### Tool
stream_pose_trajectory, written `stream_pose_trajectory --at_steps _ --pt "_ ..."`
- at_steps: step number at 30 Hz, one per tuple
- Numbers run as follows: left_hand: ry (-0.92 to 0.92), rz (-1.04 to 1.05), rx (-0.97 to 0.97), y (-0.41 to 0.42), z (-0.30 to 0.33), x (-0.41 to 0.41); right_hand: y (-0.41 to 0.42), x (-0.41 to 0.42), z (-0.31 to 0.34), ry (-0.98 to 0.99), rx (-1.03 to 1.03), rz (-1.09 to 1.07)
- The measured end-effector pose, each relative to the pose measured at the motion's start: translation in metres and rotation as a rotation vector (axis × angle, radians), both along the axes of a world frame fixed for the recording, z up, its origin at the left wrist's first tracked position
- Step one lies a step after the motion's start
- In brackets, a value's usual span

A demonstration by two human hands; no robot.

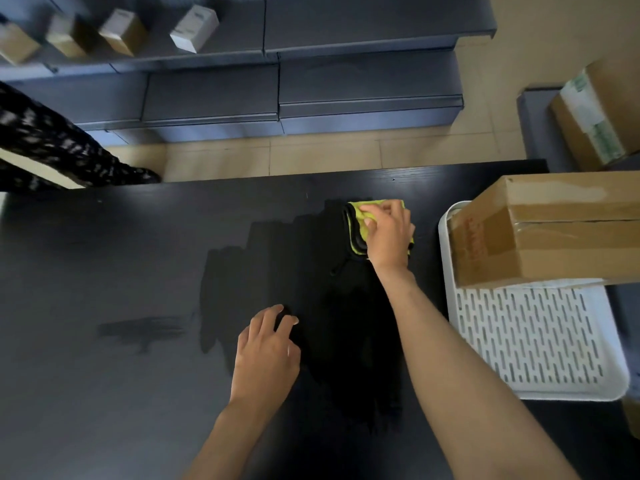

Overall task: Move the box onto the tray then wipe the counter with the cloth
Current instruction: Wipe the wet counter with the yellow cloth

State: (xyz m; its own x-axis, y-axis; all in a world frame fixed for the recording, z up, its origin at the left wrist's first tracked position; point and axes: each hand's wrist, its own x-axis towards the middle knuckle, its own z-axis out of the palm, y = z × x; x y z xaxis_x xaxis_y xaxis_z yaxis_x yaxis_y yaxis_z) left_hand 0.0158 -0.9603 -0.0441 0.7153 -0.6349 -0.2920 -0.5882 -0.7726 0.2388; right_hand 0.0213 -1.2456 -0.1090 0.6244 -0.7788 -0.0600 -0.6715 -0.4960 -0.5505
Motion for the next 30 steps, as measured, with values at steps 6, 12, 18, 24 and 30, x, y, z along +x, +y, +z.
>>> stream_pose_trajectory --at_steps 6,12,18,24,30 --pt "-0.006 -0.019 0.006 -0.007 0.003 0.000 0.020 -0.039 0.004 -0.002 -0.021 0.050" --pt "0.005 -0.061 -0.013 -0.014 0.015 -0.003 0.094 -0.130 0.012 0.066 0.015 0.043" --pt "0.018 -0.115 -0.019 -0.007 0.021 -0.005 0.166 -0.213 0.008 0.114 0.009 0.051" --pt "0.017 -0.114 -0.015 0.017 0.021 -0.003 0.196 -0.254 0.000 0.169 -0.052 0.101" --pt "0.038 -0.087 -0.039 0.052 0.016 0.005 0.214 -0.262 -0.018 0.331 -0.201 0.242"
